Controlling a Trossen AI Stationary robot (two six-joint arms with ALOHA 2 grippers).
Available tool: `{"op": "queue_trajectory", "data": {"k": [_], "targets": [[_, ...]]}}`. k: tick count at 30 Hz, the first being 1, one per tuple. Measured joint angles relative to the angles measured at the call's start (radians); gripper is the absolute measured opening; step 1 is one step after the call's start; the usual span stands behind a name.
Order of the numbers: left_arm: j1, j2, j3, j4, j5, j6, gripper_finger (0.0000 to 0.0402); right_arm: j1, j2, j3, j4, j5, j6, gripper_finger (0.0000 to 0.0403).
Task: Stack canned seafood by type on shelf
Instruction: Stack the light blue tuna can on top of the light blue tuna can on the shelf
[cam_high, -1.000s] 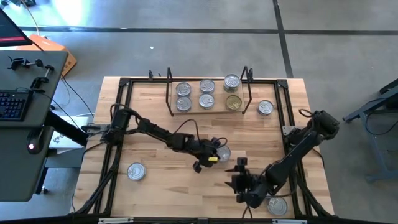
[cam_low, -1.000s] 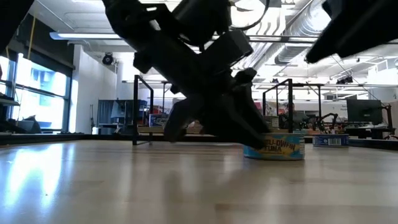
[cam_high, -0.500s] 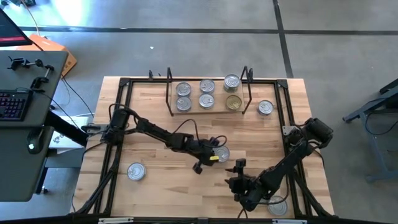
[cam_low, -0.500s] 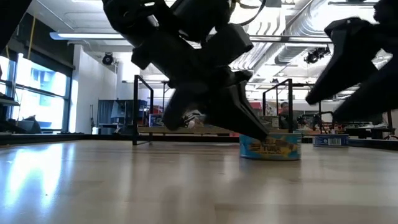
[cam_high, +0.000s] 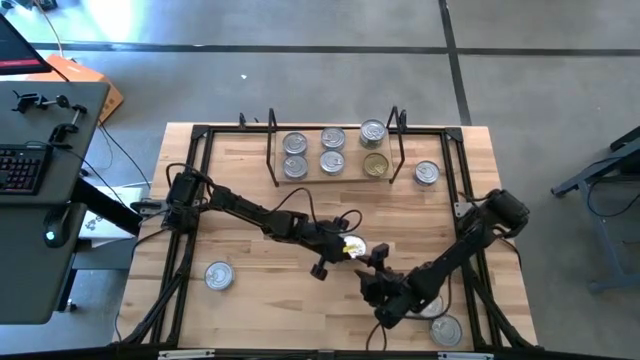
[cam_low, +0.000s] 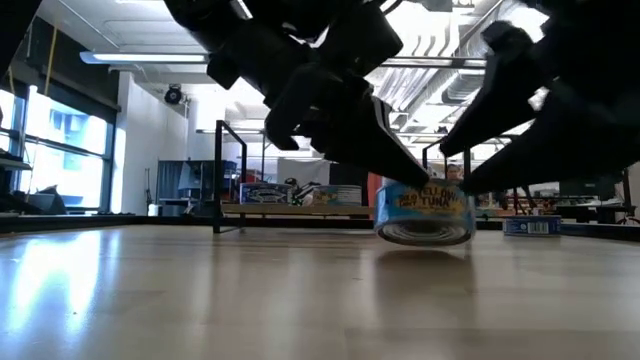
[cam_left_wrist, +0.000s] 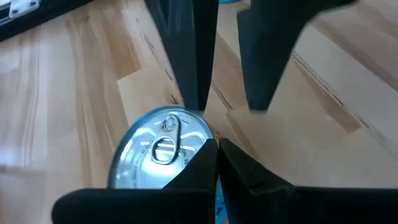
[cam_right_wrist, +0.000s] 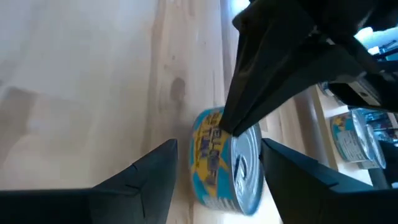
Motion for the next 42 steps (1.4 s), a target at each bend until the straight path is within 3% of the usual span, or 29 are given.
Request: {"op": "queue_trajectory", "data": {"k": [12, 18, 21, 25, 28, 30, 35, 42], "targets": [[-0.006, -0.021, 0.000, -0.002, 0.033, -0.046, 0.0000, -0.054, 0.064, 0.000, 0.027, -0.045, 0.002, 0.0216], [-0.019, -0.041, 0.000, -0.005, 0.014, -0.053, 0.0003, -0.054, 0.065, 0.000, 0.033, -0.032, 0.066, 0.0164], [-0.034, -0.071, 0.001, -0.045, -0.065, -0.026, 0.0017, -0.065, 0.061, 0.001, 0.038, -0.040, 0.134, 0.0119], [-0.057, -0.144, 0.003, -0.259, -0.247, -0.015, 0.0040, -0.068, 0.061, 0.002, 0.042, -0.040, 0.175, 0.0120], [-0.065, -0.205, -0.016, -0.449, -0.357, -0.109, 0.0045, -0.059, 0.053, 0.001, 0.041, -0.037, 0.212, 0.0120], [-0.063, -0.254, -0.087, -0.474, -0.402, -0.180, 0.0043, -0.056, 0.034, -0.001, 0.035, -0.033, 0.246, 0.0120], [-0.079, -0.374, -0.371, -0.213, -0.379, -0.328, 0.0032, -0.096, -0.076, -0.001, 0.039, 0.011, 0.235, 0.0120], [-0.161, -0.444, -0.657, 0.316, -0.399, -0.431, 0.0025, -0.333, -0.211, 0.047, 0.053, -0.027, -0.132, 0.0120]]}}
